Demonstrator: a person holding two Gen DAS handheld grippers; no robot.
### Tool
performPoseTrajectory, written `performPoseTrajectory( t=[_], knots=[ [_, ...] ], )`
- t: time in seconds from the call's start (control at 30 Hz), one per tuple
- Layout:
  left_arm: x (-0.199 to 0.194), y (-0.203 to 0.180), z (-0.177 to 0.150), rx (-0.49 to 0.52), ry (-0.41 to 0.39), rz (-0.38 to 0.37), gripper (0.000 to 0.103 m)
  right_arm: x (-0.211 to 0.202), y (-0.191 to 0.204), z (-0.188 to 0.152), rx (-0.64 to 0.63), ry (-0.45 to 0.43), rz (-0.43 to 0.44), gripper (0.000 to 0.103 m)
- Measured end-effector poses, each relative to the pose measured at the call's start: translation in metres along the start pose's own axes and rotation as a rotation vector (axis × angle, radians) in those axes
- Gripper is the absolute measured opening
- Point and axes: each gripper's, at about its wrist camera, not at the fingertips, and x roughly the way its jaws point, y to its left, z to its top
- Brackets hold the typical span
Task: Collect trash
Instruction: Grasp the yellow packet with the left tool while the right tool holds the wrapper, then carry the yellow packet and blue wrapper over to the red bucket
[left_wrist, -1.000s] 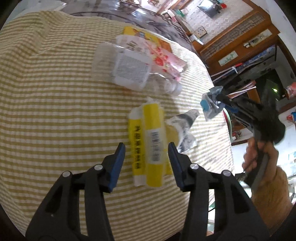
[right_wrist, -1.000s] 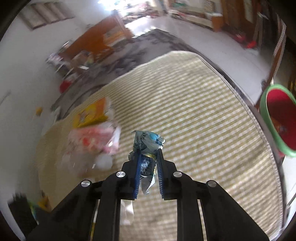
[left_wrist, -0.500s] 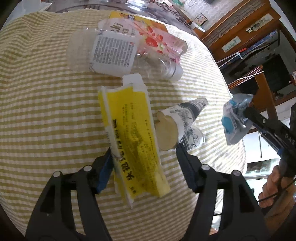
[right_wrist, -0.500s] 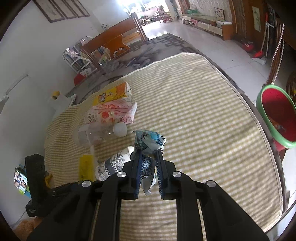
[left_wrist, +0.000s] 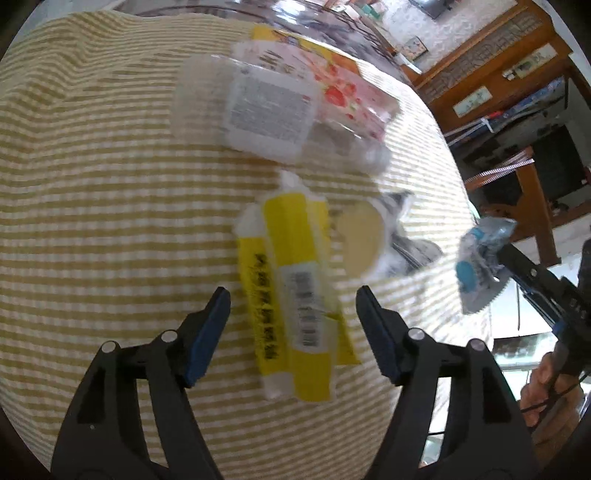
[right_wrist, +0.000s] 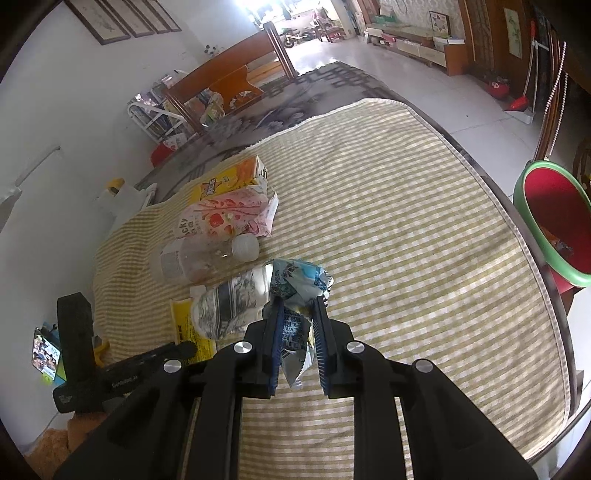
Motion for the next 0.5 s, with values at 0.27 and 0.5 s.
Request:
performPoseTrajectory(
  t=[0.27,0.5],
  knots=[
    [0.016,-0.01,0.004,0.017,0.013,0.014,0.051,-0.004,0.002,-0.004,-0.009,-0.009,-0.006,0.016],
    [-0.015,-0.008,-0.001,0.024,-0.08,0.008,0.041,-0.018,-0.003,-0.002,0.007,-0.046,-0.001,0.015]
  ],
)
